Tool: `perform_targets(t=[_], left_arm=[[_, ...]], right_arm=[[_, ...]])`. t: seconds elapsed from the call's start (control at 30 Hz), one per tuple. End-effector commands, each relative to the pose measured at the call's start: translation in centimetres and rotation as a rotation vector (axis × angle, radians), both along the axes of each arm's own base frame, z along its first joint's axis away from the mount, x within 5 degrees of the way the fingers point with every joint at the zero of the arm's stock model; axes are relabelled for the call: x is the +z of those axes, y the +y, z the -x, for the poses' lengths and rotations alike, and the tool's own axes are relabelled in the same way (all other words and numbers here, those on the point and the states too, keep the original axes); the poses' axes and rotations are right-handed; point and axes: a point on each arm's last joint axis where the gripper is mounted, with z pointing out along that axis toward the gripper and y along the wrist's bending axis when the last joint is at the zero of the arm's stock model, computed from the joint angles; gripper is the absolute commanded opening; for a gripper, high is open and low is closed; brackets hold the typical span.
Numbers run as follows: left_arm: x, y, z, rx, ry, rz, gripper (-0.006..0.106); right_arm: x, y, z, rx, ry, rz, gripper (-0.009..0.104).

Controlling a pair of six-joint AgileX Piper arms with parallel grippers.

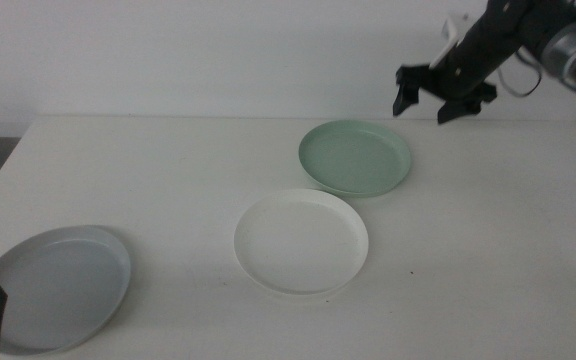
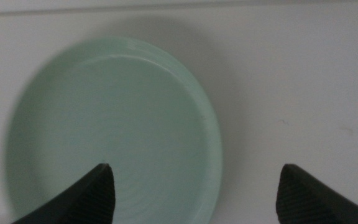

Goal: Stack the three bowls on top of each other.

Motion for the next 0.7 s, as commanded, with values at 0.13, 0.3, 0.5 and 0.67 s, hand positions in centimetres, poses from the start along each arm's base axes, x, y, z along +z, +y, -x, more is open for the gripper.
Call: perform_targets(t=[0.13, 0.3, 0.5, 0.67], left_arm=[[0.1, 0.0, 0.0, -0.001, -0.013, 0.004, 0.094], [0.1, 0.0, 0.0, -0.001, -0.013, 0.004, 0.094], [0.1, 0.0, 0.0, -0.001, -0.013, 0.004, 0.094], [0.1, 0.0, 0.0, -0.001, -0.013, 0.004, 0.094]], right_arm=[[-3.4, -0.2, -1.5, -0.033, -0.015, 0.048, 0.064], [-5.8, 0.5, -1.7, -0.032, 0.024, 0.038, 0.063], [-8.2, 2.1, -1.7, -0.004, 0.053, 0.048, 0.058], [-8.3, 2.5, -1.9, -0.012, 0.028, 0.042, 0.021]])
